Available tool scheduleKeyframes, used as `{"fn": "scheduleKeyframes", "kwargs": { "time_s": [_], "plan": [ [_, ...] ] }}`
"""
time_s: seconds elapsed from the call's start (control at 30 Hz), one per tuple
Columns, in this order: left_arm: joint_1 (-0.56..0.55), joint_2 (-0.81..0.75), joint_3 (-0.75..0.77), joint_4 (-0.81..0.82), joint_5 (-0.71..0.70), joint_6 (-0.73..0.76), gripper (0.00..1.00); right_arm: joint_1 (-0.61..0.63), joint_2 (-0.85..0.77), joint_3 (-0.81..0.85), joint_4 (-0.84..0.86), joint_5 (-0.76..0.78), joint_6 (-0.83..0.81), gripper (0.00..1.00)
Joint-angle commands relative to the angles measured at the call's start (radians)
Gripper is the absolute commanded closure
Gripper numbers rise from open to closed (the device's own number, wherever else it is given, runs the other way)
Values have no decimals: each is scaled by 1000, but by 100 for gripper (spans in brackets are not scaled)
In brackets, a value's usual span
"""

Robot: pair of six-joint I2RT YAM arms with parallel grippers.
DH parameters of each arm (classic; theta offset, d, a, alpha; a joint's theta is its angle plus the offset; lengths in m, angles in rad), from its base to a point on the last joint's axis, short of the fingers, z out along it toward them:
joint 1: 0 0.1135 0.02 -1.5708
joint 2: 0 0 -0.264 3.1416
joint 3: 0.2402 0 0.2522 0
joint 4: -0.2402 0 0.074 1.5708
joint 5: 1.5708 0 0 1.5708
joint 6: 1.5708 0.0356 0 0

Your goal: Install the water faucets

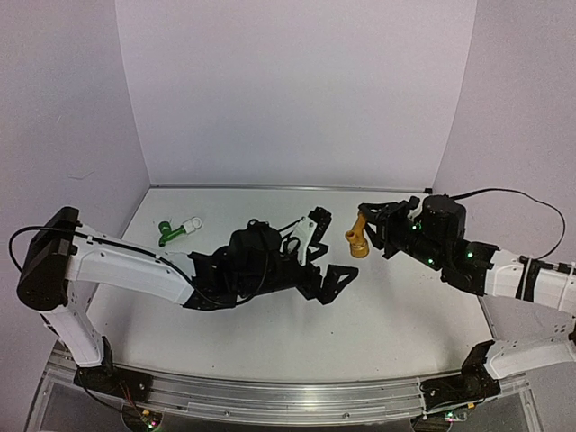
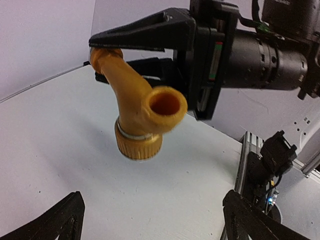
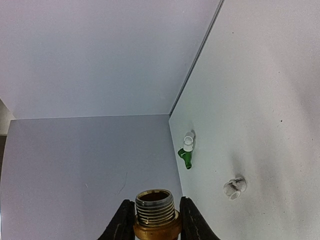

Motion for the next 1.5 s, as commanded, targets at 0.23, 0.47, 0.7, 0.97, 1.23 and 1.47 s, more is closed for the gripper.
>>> {"fn": "scheduleKeyframes", "kwargs": {
  "time_s": [0.23,0.47,0.7,0.97,1.23,1.47],
  "plan": [
    [5,110,209,110,-160,-20,14,93,11,48,46,79,9,100],
    [5,155,246,109,-226,-37,45,129,3,52,46,104,8,100],
    [6,145,233,108,-243,-31,85,136,16,56,62,76,-37,94],
    [84,-20,107,6,40,-122,100,136,-97,52,-27,-7,-786,9],
    [334,-149,-15,-18,761,-345,100,105,-151,169,-451,-116,-1436,2],
    [362,-115,6,-18,1124,-415,100,91,-23,264,-494,-716,-1543,8]
  ]
}}
